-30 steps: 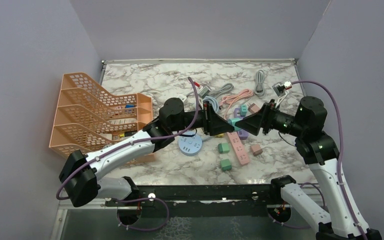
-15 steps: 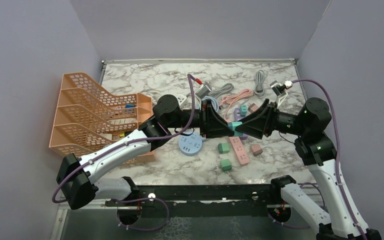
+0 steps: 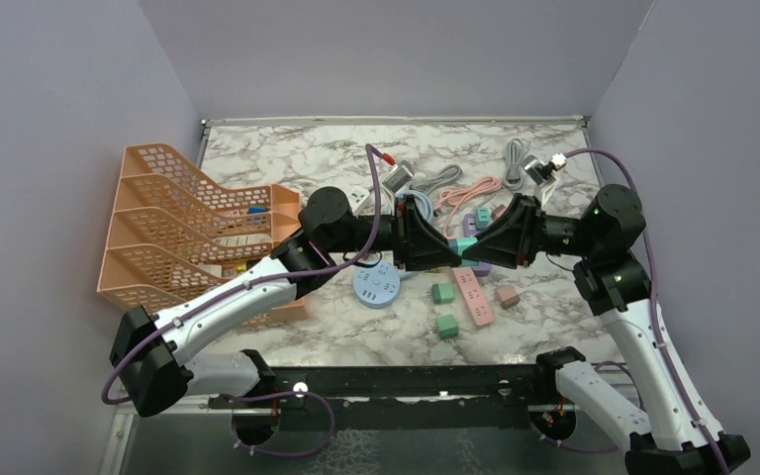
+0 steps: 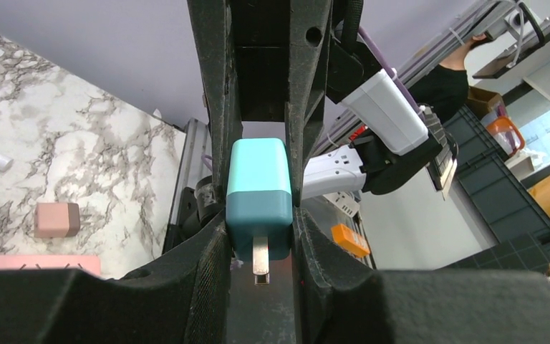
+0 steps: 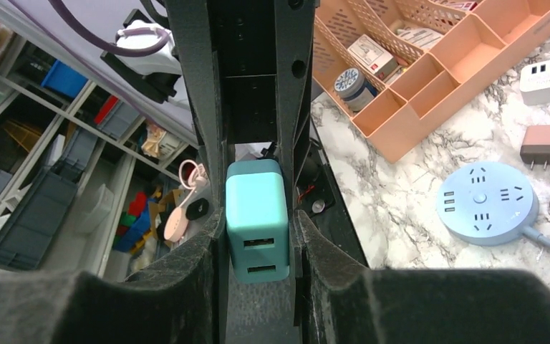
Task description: Insert the plug
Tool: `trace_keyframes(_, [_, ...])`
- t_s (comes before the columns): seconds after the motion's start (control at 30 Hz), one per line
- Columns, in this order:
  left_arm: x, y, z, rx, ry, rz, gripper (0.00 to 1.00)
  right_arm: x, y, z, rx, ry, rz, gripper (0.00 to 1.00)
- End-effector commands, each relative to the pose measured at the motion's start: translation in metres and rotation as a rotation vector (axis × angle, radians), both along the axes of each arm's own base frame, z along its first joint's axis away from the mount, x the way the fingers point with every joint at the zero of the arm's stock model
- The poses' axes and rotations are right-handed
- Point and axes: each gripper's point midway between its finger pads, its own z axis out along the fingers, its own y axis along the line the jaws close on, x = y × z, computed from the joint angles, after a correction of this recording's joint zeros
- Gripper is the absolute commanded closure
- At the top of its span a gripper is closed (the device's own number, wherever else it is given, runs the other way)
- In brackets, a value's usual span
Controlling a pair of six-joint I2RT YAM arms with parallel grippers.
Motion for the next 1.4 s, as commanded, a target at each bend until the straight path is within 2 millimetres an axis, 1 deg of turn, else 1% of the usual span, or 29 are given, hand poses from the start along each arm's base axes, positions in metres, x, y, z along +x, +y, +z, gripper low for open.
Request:
trace_keyframes(0.0, [0.015,0.008,0.01,-0.05,-0.001,0.1,0.65,0.005,0.002,-0.009,-0.024,0.018,0.019,0.99])
trace_keyframes(0.07, [0.028,0.011,-0.007,-0.015,0.032,0.162,0.43,0.015,0.001,-0.019,-0.067,0.021,-0.023,0.99])
trace_keyframes(0.13, [0.044,0.017,-0.03,0.042,0.051,0.25,0.3,0.03,-0.002,-0.032,-0.139,0.011,-0.082,0.99])
trace_keyframes(0.17, [0.053,0.023,-0.044,0.085,0.06,0.307,0.27,0.038,-0.005,-0.04,-0.183,0.006,-0.117,0.99])
trace_keyframes(0.23, [0.073,0.038,-0.079,0.207,0.06,0.456,0.22,0.058,-0.014,-0.063,-0.293,0.022,-0.202,0.99])
trace_keyframes(0.3, [0.092,0.062,-0.113,0.337,0.072,0.625,0.2,0.075,-0.024,-0.089,-0.4,0.044,-0.279,0.99])
trace_keyframes(0.33, [0.098,0.077,-0.129,0.394,0.075,0.699,0.19,0.083,-0.03,-0.102,-0.448,0.05,-0.308,0.99])
trace_keyframes(0.37, [0.102,0.089,-0.145,0.444,0.083,0.759,0.18,0.091,-0.035,-0.114,-0.494,0.066,-0.339,0.99])
trace_keyframes(0.4, [0.104,0.1,-0.156,0.476,0.087,0.803,0.18,0.098,-0.04,-0.124,-0.534,0.084,-0.371,0.99])
trace_keyframes(0.43, [0.102,0.108,-0.169,0.505,0.088,0.819,0.18,0.106,-0.046,-0.133,-0.576,0.1,-0.407,0.99])
trace_keyframes(0.47, [0.099,0.113,-0.175,0.52,0.087,0.822,0.18,0.113,-0.05,-0.143,-0.614,0.118,-0.432,0.99])
trace_keyframes(0.53, [0.092,0.119,-0.185,0.533,0.097,0.816,0.18,0.125,-0.06,-0.16,-0.693,0.149,-0.478,0.99])
trace_keyframes(0.63, [0.084,0.127,-0.198,0.549,0.128,0.82,0.18,0.137,-0.068,-0.187,-0.813,0.189,-0.495,0.99])
trace_keyframes(0.67, [0.082,0.13,-0.201,0.548,0.139,0.825,0.18,0.141,-0.071,-0.199,-0.861,0.21,-0.498,0.99])
trace_keyframes(0.83, [0.074,0.141,-0.212,0.541,0.16,0.844,0.18,0.151,-0.074,-0.23,-1.004,0.22,-0.508,0.99])
trace_keyframes(0.97, [0.071,0.146,-0.218,0.536,0.156,0.85,0.18,0.155,-0.068,-0.246,-1.062,0.221,-0.489,0.99])
trace_keyframes(1.1, [0.072,0.149,-0.223,0.547,0.133,0.86,0.18,0.154,-0.065,-0.26,-1.142,0.236,-0.461,0.99])
trace_keyframes(1.37, [0.075,0.155,-0.229,0.57,0.098,0.881,0.18,0.153,-0.058,-0.27,-1.151,0.258,-0.428,0.99])
